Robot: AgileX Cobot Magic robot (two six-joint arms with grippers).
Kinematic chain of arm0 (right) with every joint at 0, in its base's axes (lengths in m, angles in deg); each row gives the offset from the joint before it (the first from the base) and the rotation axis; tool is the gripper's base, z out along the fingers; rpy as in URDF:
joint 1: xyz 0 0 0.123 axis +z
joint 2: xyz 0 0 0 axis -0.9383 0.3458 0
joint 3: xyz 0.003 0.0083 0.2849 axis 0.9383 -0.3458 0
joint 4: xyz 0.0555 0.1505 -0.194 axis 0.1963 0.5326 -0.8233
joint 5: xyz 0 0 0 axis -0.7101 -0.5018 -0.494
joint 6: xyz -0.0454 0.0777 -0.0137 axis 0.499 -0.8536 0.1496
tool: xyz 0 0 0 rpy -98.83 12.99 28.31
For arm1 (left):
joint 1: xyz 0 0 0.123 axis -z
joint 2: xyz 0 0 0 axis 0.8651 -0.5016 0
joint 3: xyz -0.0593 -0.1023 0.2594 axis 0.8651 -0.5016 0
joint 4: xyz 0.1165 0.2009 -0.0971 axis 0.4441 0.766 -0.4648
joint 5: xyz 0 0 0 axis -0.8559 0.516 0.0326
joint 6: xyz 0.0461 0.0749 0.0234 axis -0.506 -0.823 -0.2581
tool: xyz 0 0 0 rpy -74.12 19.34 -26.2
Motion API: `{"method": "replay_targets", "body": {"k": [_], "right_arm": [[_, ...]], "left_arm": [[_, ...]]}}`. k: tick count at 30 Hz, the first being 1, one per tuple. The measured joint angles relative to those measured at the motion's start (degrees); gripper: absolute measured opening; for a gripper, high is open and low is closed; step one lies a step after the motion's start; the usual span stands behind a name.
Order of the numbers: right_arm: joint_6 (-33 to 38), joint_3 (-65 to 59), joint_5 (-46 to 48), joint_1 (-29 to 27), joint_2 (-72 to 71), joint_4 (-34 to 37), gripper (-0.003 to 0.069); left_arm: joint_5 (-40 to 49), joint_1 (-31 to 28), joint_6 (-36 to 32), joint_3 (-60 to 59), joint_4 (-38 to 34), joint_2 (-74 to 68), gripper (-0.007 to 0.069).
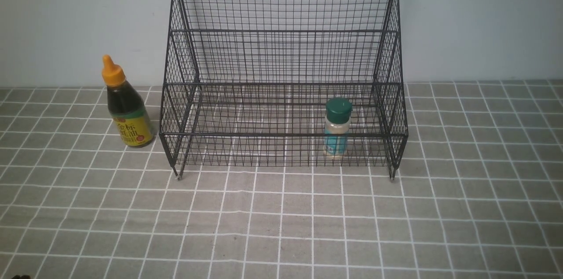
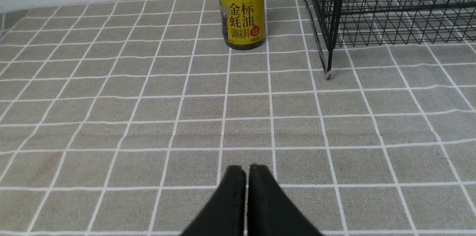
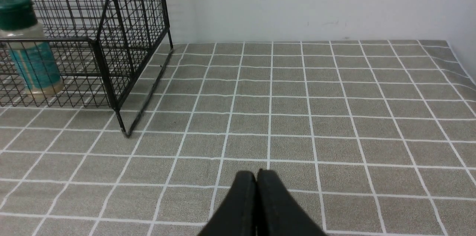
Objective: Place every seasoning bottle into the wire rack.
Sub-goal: Use the left arm to grab the condiment bottle closest to it
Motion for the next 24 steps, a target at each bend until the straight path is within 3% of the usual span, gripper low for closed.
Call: {"method": "replay_targets", "body": {"k": [14, 24], "right_arm": [[0.0, 0.0, 0.0, 0.0, 0.0, 0.0, -0.0014], [0.0, 0.0, 0.0, 0.0, 0.0, 0.0, -0.0014]], "left_arm": [[-0.2, 0.0, 0.0, 0.0, 0.0, 0.0, -0.0007], [-21.7, 0.0, 7.3, -0.2, -13.0, 0.0, -0.0007]]}}
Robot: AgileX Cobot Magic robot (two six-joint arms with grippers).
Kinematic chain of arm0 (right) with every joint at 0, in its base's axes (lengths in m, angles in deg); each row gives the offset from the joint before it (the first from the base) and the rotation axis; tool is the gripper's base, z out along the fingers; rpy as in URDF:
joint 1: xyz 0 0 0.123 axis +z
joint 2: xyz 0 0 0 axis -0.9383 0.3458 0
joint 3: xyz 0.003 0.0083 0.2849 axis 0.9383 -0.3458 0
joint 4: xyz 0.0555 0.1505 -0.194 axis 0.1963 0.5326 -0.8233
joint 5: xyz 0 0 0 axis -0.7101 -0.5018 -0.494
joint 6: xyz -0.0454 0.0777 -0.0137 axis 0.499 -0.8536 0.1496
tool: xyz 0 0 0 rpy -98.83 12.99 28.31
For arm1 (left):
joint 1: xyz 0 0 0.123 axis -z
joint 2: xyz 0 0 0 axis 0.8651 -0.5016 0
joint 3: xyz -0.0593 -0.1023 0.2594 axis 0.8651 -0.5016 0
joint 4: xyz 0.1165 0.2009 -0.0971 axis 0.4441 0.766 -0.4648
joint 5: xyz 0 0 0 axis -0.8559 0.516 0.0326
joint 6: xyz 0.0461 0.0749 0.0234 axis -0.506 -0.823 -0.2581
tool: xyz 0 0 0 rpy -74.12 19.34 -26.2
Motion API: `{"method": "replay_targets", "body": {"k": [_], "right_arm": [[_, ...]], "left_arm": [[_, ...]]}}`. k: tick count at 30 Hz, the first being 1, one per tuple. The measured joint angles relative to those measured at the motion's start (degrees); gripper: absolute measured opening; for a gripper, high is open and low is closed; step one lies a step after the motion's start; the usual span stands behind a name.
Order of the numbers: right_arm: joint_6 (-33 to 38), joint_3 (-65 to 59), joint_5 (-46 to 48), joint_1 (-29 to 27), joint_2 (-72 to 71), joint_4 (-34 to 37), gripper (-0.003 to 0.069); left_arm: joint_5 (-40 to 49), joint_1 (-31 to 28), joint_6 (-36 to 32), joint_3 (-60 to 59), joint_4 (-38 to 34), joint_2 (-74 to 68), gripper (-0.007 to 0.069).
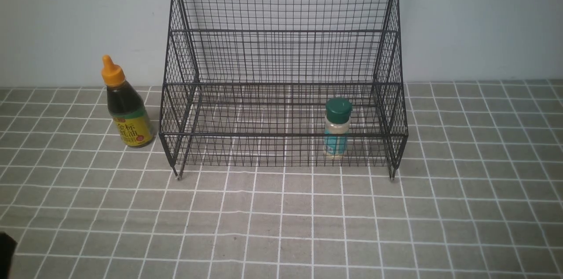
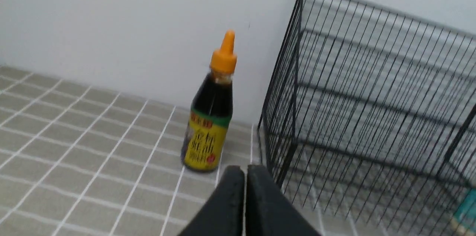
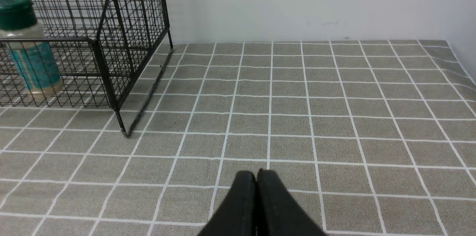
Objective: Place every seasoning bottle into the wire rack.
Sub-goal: Use the left arm to grab the condiment bottle closest to it
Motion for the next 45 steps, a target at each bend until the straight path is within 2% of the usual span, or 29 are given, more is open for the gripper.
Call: {"method": "replay_targets", "body": {"k": [1, 2, 4, 7, 9, 10, 11, 12, 13, 14, 18, 21, 29, 34, 42, 45], "right_arm": [[0.0, 0.0, 0.0, 0.0, 0.0, 0.0, -0.0014], [0.0, 0.0, 0.0, 0.0, 0.0, 0.0, -0.0014], [0.0, 0.0, 0.0, 0.0, 0.0, 0.0, -0.0014], [0.0, 0.0, 0.0, 0.0, 0.0, 0.0, -0.0014], [0.0, 0.0, 0.0, 0.0, 0.0, 0.0, -0.0014], [0.0, 0.0, 0.0, 0.0, 0.0, 0.0, -0.0014], [0.0, 0.0, 0.0, 0.0, 0.0, 0.0, -0.0014], [0.0, 0.0, 0.0, 0.0, 0.0, 0.0, -0.0014], [0.0, 0.0, 0.0, 0.0, 0.0, 0.0, -0.0014], [0.0, 0.0, 0.0, 0.0, 0.0, 0.0, -0.0014], [0.0, 0.0, 0.0, 0.0, 0.0, 0.0, -0.0014], [0.0, 0.0, 0.0, 0.0, 0.0, 0.0, -0.0014], [0.0, 0.0, 0.0, 0.0, 0.0, 0.0, -0.0014], [0.0, 0.0, 0.0, 0.0, 0.0, 0.0, -0.0014], [0.0, 0.0, 0.0, 0.0, 0.0, 0.0, -0.0014], [0.0, 0.0, 0.0, 0.0, 0.0, 0.0, -0.0014]], "left_arm": [[-0.6, 0.0, 0.1, 0.0, -0.2, 0.0, -0.0007], [-7.3, 0.0, 0.9, 0.0, -2.0, 0.0, -0.0007], [-15.2, 0.0, 1.7, 0.0, -2.9, 0.0, -0.0007], [-19.5, 0.0, 2.3, 1.9, -2.6, -0.2, -0.0007], [-15.1, 0.0, 2.4, 7.1, -1.7, -2.5, -0.0007], [-8.6, 0.0, 2.4, 12.1, -1.2, -5.5, -0.0007], [-7.6, 0.0, 2.4, 12.8, -1.1, -6.7, -0.0007], [0.9, 0.0, 2.4, 18.3, -0.6, -11.0, -0.0007], [4.9, 0.0, 2.3, 19.9, -0.5, -13.4, -0.0007], [15.7, 0.0, 2.3, 26.3, -0.2, -20.8, -0.0007], [37.7, 0.0, 1.6, 40.4, 0.8, -39.0, -0.0007], [48.6, 0.0, -0.9, 49.3, 1.2, -52.2, -0.0007], [63.7, 0.0, -6.2, 78.2, 2.8, -82.8, -0.0007], [69.8, 0.0, -7.0, 92.1, 6.0, -94.1, -0.0007], [70.6, 0.0, -7.7, 109.9, 7.8, -107.4, 0.0007], [70.7, 0.0, -8.1, 114.7, 10.1, -111.6, 0.0081]]}}
